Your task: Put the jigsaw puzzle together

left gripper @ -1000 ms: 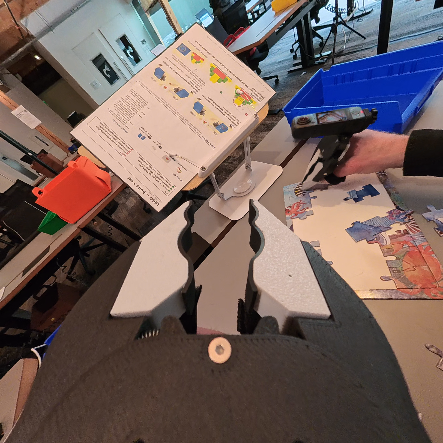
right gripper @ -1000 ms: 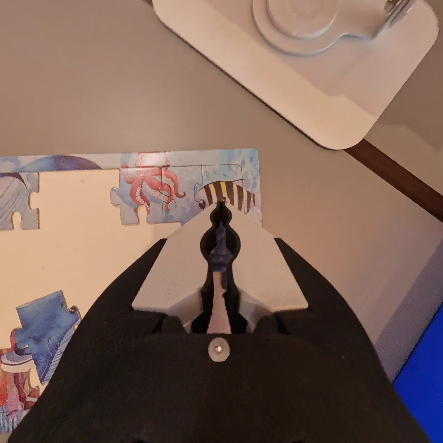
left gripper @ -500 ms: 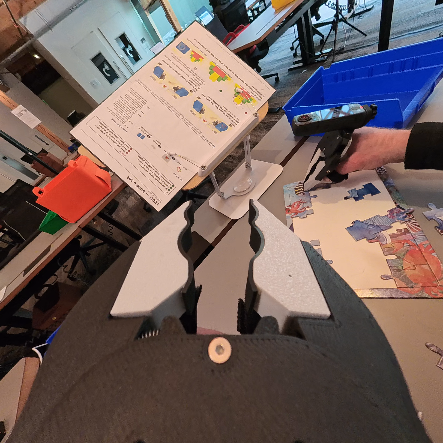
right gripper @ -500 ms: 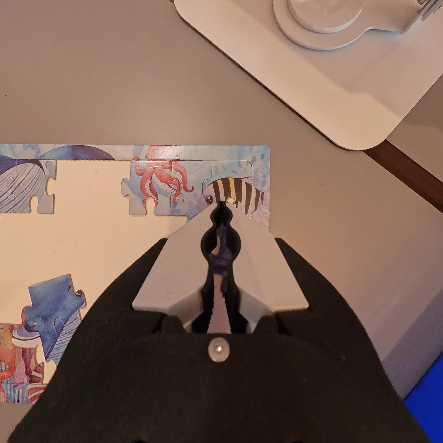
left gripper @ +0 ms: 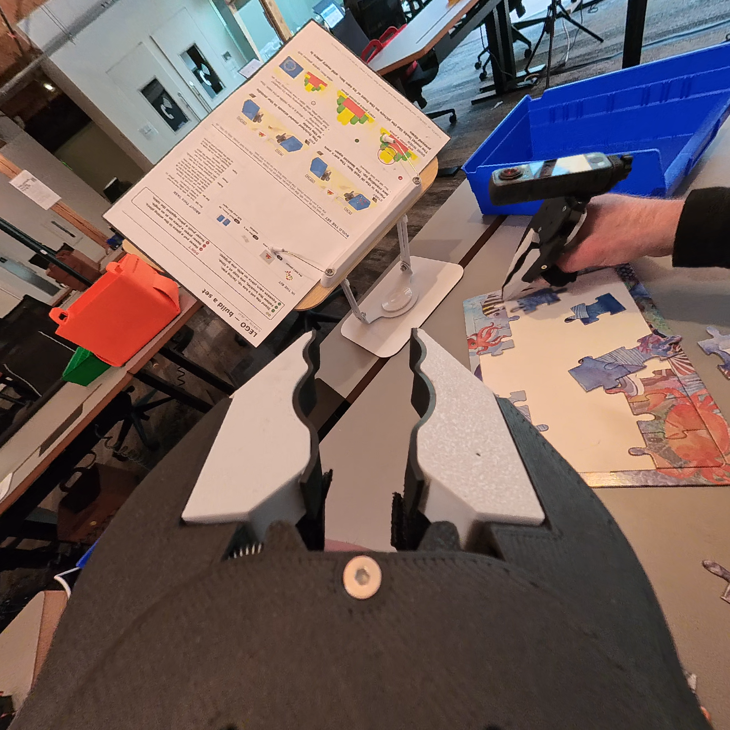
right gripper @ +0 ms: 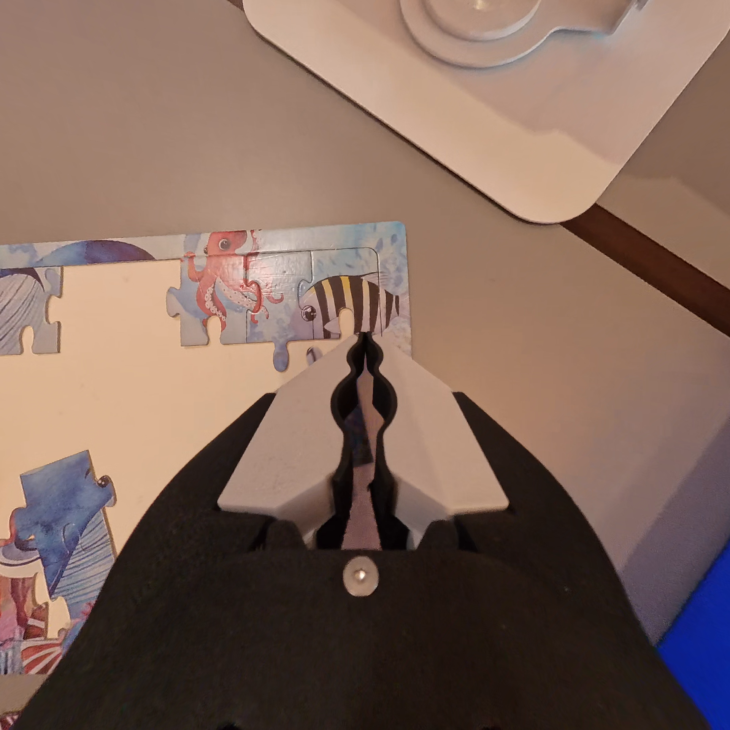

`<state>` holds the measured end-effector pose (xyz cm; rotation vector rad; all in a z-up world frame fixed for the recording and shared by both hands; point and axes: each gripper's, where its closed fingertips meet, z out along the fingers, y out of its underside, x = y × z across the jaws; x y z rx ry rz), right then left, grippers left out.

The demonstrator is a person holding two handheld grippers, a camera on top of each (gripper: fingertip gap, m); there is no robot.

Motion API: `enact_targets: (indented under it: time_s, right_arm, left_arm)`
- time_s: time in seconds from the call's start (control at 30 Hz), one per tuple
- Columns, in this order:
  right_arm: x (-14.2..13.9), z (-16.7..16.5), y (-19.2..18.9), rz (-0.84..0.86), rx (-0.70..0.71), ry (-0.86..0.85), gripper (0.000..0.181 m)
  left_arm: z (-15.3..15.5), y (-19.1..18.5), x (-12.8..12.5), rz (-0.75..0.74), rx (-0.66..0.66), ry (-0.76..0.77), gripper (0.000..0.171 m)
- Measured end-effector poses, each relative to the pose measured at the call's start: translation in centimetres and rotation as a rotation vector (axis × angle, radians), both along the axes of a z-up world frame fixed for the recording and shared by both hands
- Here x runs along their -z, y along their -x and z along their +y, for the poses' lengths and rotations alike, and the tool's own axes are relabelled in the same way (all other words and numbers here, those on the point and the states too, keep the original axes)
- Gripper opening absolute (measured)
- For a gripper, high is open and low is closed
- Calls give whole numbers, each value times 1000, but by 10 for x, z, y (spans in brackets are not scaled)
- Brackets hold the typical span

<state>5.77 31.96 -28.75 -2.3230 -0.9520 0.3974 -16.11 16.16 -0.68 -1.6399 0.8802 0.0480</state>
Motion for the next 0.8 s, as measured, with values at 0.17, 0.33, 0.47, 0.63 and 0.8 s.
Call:
enact_targets:
  time_s: [0.17, 0.33, 0.47, 0.63, 0.8]
  right_arm:
    - [0, 0, 2, 5, -13, -13, 0]
    - [-10, -19, -1, 32, -49, 1, 16]
    - [-10, -41, -9, 3, -120, 46, 39]
    - [0, -46, -14, -30, -174, 31, 32]
    - [0, -45, -12, -30, -189, 17, 25]
  left_arm:
    - [1, 3, 1, -2, -9, 3, 44]
    - [4, 2, 4, 4, -8, 11, 44]
    - [4, 0, 5, 9, -6, 14, 44]
    - [3, -4, 5, 19, -4, 14, 44]
    - [3, -3, 6, 21, -4, 15, 44]
